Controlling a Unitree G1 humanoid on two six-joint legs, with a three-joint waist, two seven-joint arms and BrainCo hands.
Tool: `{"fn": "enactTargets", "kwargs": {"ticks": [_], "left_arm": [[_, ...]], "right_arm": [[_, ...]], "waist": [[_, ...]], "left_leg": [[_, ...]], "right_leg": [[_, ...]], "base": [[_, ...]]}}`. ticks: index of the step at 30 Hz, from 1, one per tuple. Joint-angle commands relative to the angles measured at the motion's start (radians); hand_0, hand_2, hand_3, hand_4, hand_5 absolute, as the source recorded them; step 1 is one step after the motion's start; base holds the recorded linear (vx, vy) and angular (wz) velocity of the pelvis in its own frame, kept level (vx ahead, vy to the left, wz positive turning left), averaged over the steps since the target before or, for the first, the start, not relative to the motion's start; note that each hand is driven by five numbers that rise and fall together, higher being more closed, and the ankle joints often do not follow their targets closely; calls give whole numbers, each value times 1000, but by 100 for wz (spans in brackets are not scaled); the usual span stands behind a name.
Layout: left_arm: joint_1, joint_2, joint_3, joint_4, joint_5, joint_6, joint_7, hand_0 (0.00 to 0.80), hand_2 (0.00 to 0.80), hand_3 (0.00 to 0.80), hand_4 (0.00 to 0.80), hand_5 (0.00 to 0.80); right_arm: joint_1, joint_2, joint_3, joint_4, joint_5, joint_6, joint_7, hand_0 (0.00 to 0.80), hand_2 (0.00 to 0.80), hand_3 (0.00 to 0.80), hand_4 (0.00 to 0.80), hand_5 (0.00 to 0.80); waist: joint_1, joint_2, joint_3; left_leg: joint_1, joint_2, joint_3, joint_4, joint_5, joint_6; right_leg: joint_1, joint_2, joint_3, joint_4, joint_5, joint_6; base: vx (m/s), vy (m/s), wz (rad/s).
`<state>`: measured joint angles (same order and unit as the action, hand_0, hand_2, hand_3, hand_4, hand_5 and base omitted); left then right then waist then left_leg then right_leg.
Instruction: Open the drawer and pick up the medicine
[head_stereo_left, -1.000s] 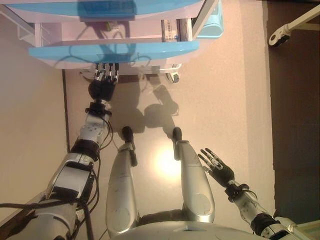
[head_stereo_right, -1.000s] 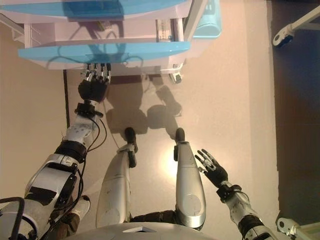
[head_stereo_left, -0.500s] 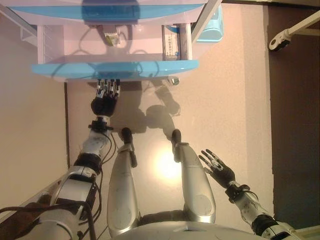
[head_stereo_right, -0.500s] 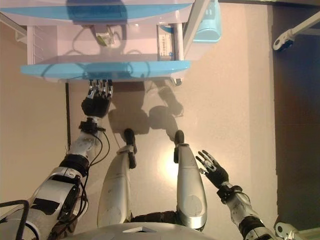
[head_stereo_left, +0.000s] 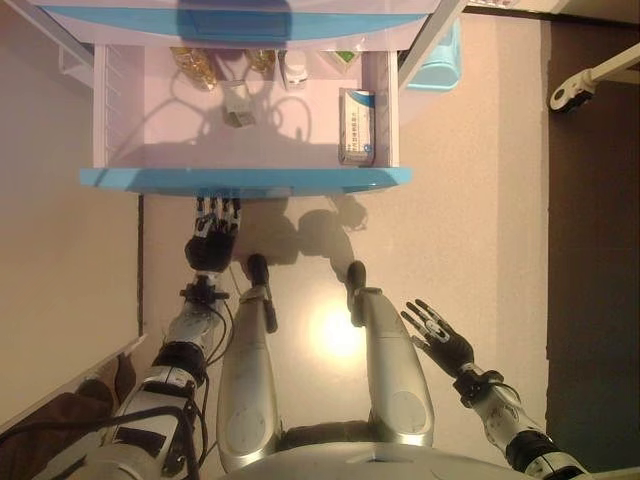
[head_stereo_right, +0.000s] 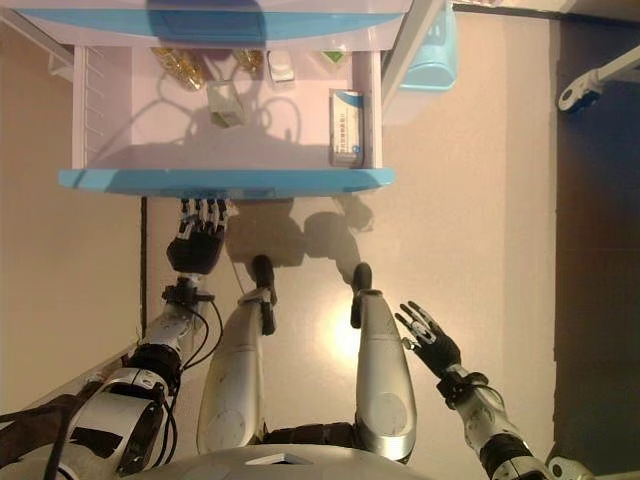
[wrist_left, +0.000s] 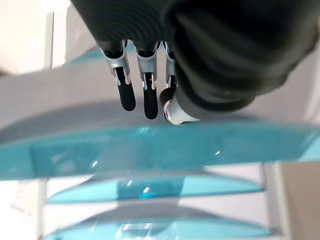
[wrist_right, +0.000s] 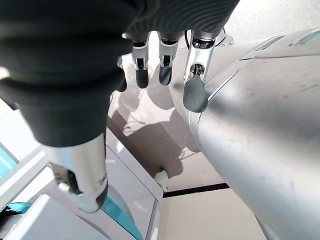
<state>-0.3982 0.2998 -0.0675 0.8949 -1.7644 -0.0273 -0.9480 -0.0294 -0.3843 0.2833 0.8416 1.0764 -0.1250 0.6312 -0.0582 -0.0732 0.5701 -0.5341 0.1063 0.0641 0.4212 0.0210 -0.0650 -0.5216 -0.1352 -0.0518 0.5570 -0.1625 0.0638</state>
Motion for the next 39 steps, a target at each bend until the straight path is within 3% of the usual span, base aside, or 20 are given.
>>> {"fn": "enactTargets", "kwargs": {"ticks": [1, 20, 21, 22, 23, 27, 28, 32, 34, 36, 39], "left_arm": [[27, -8, 22, -8, 12, 9, -26, 800, 800, 800, 800, 800], [80, -64, 59, 146, 61, 32, 102, 800, 800, 800, 800, 800], [84, -64, 58, 152, 65, 37, 108, 740, 740, 740, 740, 740], [89, -63, 58, 155, 76, 39, 127, 436, 436, 436, 436, 436], [95, -63, 61, 162, 107, 37, 162, 0, 0, 0, 0, 0], [110, -55, 52, 190, 176, 23, 244, 0, 0, 0, 0, 0], [115, -51, 49, 196, 201, 13, 265, 0, 0, 0, 0, 0], [144, -38, 38, 197, 293, 0, 335, 0, 0, 0, 0, 0], [168, -27, 26, 182, 341, -18, 375, 0, 0, 0, 0, 0], [198, -10, 23, 153, 376, -24, 415, 0, 0, 0, 0, 0], [278, 17, 27, 92, 446, -41, 463, 0, 0, 0, 0, 0]], "right_arm": [[60, 98, 57, -99, -50, 50, 32, 0, 0, 0, 0, 0], [44, 128, 49, -54, -56, 43, 37, 0, 0, 0, 0, 0], [44, 129, 48, -51, -56, 40, 38, 0, 0, 0, 0, 0], [45, 131, 46, -48, -55, 35, 38, 0, 0, 0, 0, 0], [46, 133, 44, -48, -55, 31, 33, 0, 0, 0, 0, 0], [46, 136, 35, -44, -59, 3, 0, 0, 0, 0, 0, 0], [44, 133, 32, -41, -65, -23, -14, 0, 0, 0, 0, 0], [46, 120, 15, -52, -93, -126, -104, 0, 0, 0, 0, 0], [50, 106, -3, -72, -116, -223, -208, 0, 0, 0, 0, 0], [54, 85, -33, -130, -116, -274, -299, 0, 0, 0, 0, 0], [74, 31, -87, -303, -238, -350, -492, 0, 0, 0, 0, 0]], "waist": [[2, -2, -50], [17, -14, -50], [17, -13, -50], [19, -13, -50], [20, -13, -50], [23, -10, -50], [24, -9, -50], [27, -1, -50], [30, 0, -50], [31, 0, -50], [32, -8, -50]], "left_leg": [[9, -91, 48, 76, -156, 112], [12, -89, 37, 91, -166, 112], [13, -90, 37, 90, -166, 113], [13, -91, 36, 89, -166, 113], [16, -91, 36, 89, -166, 113], [24, -92, 37, 83, -163, 112], [15, -90, 44, 68, -130, 117], [35, -90, 43, 48, -121, 115], [49, -91, 43, 35, -117, 114], [61, -90, 41, 23, -114, 115], [85, -87, 41, 8, -116, 118]], "right_leg": [[-26, 34, -69, 24, 62, -8], [-29, 32, -75, 50, 48, 0], [-29, 32, -76, 50, 50, 0], [-30, 31, -77, 51, 50, 1], [-28, 30, -78, 51, 51, 2], [-21, 26, -83, 48, 54, 4], [-28, 25, -91, 31, 85, -6], [-16, 18, -93, 24, 99, 1], [-6, 15, -95, 16, 111, 8], [5, 11, -97, 8, 122, 14], [30, 3, -101, -8, 144, 24]], "base": [[0, 0, 0], [2, 0, 1], [0, 0, 0], [0, 0, 0], [0, 0, 0], [-24, -3, 0], [-91, -12, 1], [-21, -6, 3], [1, -7, 2], [2, -29, 7], [3, -46, 6]]}}
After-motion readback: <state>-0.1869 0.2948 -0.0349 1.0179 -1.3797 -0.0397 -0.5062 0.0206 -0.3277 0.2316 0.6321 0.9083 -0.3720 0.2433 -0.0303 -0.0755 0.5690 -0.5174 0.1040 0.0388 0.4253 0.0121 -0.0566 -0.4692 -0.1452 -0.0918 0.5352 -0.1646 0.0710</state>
